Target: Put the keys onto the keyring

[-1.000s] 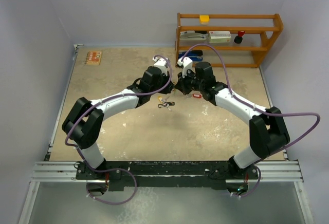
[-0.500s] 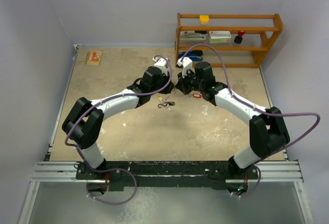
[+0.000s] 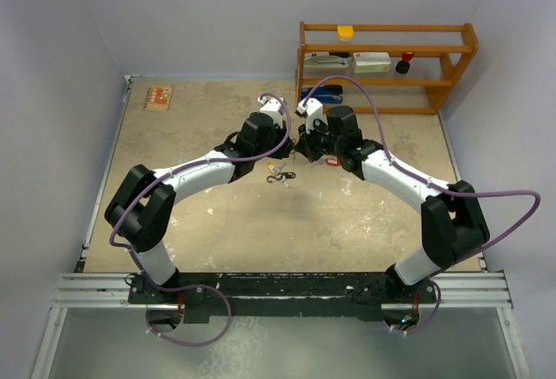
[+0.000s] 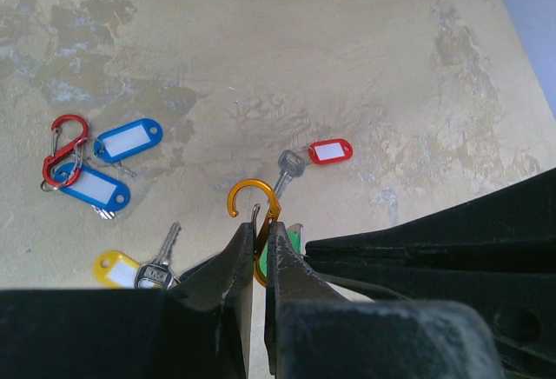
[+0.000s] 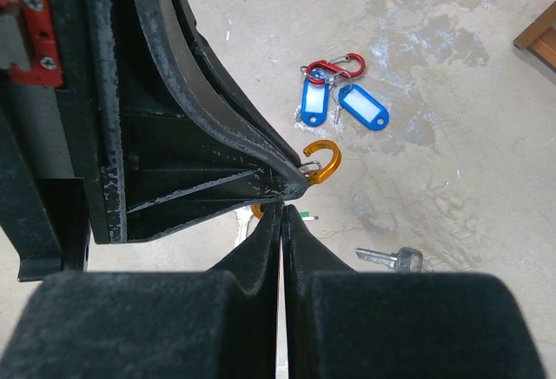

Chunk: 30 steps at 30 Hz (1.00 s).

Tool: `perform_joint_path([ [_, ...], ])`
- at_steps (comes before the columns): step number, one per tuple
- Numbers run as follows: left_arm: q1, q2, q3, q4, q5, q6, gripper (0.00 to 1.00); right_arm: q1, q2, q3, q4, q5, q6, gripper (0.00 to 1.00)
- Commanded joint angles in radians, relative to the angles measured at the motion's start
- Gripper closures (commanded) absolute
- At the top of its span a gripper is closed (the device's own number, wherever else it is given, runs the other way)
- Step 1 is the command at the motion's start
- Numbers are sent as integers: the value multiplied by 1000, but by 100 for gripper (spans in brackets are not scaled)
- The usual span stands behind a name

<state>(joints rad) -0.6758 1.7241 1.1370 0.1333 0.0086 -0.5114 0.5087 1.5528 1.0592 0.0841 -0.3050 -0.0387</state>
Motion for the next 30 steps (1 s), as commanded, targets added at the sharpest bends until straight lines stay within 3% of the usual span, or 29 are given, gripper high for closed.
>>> perform_joint_path([
  [1, -6, -13, 38, 35, -10, 14, 100, 11, -4, -6, 1, -4, -24, 100],
  [13, -7, -10, 39, 36, -15, 7, 100, 28, -11, -15, -7, -8, -28, 100],
  [19, -6, -12, 40, 24, -42, 7, 100, 30, -57, -51, 31, 43, 1, 63],
  [30, -5, -28, 36, -2, -99, -9, 100, 27, -144, -114, 14, 322, 145, 54],
])
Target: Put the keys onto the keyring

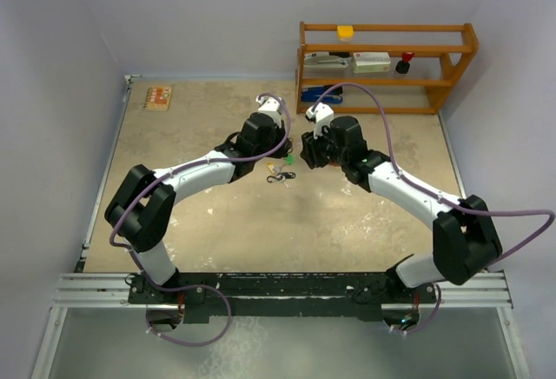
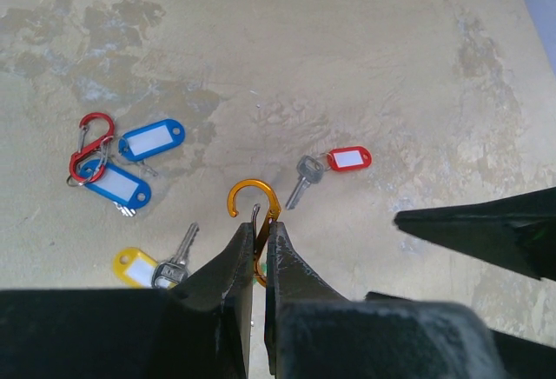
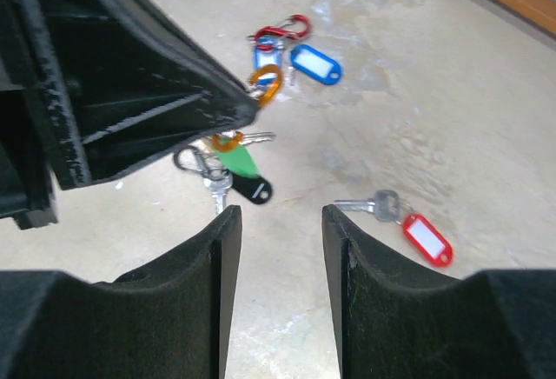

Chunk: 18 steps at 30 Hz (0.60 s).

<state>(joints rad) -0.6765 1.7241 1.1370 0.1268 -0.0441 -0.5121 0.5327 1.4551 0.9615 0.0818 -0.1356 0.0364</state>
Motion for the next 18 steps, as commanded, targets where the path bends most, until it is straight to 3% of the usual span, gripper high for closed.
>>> perform_joint_path([
  [1, -3, -28, 35, 1, -51, -13, 100, 3, -45, -16, 1, 192, 85, 54],
  [7, 6, -34, 28, 11, -45, -54, 100, -19, 19, 5, -81, 284, 137, 54],
  [18, 15, -55, 9, 22, -40, -58, 100, -129, 190, 45, -40, 181, 136, 49],
])
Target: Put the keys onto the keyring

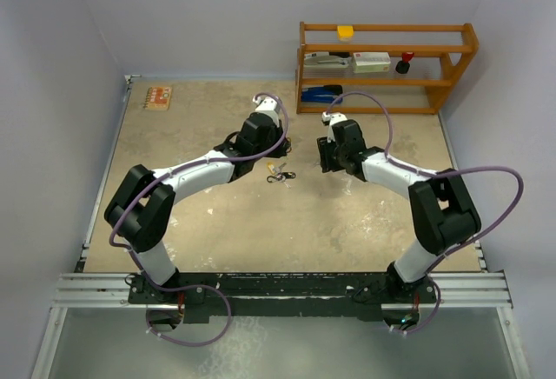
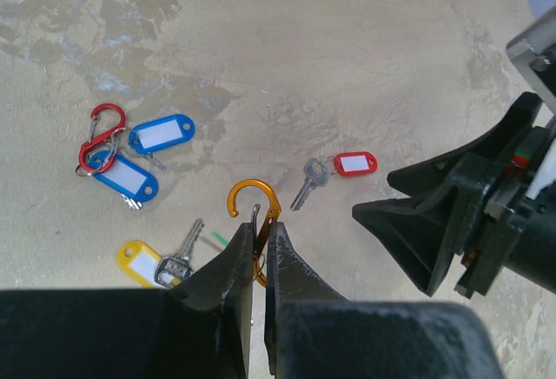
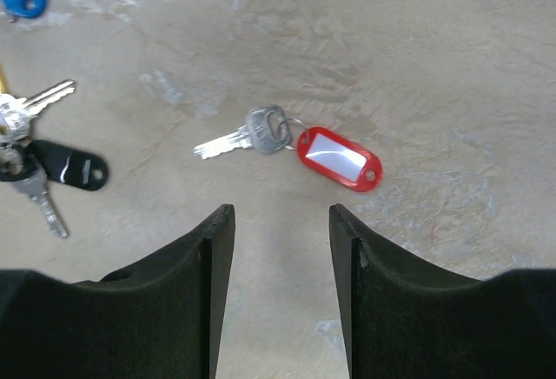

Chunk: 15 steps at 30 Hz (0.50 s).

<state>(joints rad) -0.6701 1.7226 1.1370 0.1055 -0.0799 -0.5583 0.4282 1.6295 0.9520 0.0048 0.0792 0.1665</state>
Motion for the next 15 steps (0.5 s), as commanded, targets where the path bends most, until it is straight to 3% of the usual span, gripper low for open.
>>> perform_joint_path([
  [1, 9, -53, 9, 45, -3, -12, 100, -30, 26, 59, 43, -37, 4, 49],
  [15, 9, -31, 17, 52, 3, -15, 100, -58, 146, 112, 98, -68, -24, 50],
])
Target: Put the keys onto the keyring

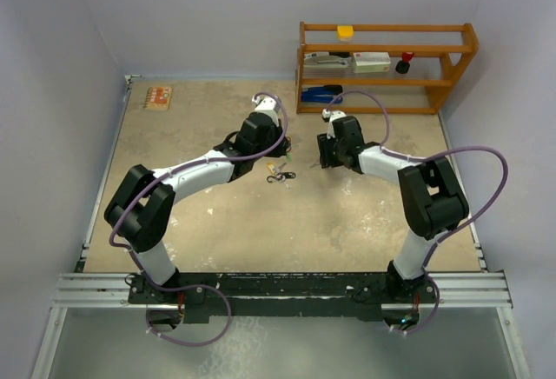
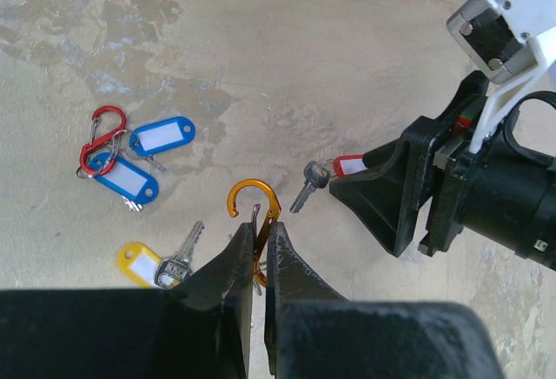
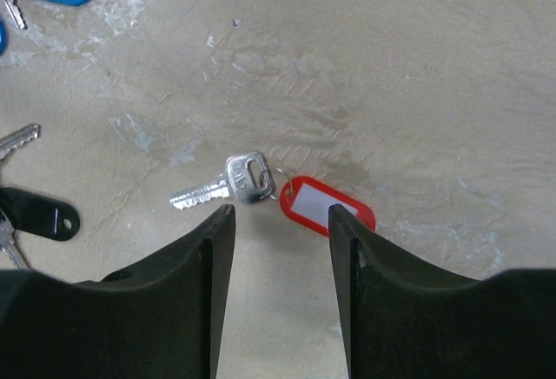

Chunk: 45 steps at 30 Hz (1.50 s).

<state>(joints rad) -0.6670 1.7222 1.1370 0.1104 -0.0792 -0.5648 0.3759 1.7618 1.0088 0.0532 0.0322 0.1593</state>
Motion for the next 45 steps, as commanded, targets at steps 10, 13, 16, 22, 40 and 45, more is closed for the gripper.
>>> perform_joint_path([
  [10, 10, -25, 20, 42, 2, -6, 100, -20, 73, 99, 63, -46, -15, 59],
  [13, 10, -25, 19, 43, 2, -6, 100, -28, 82, 100, 65, -61, -8, 61],
  [16, 10, -23, 19, 43, 3, -6, 100, -34, 89, 97, 68, -71, -2, 62],
  [22, 11, -22, 21, 43, 6, -6, 100, -46, 100, 98, 64, -94, 5, 66],
  [40, 13, -26, 24, 37, 5, -4, 100, -49, 85, 65, 49, -137, 16, 71],
  [45, 13, -28, 23, 35, 3, -2, 100, -50, 88, 58, 41, -135, 16, 71],
])
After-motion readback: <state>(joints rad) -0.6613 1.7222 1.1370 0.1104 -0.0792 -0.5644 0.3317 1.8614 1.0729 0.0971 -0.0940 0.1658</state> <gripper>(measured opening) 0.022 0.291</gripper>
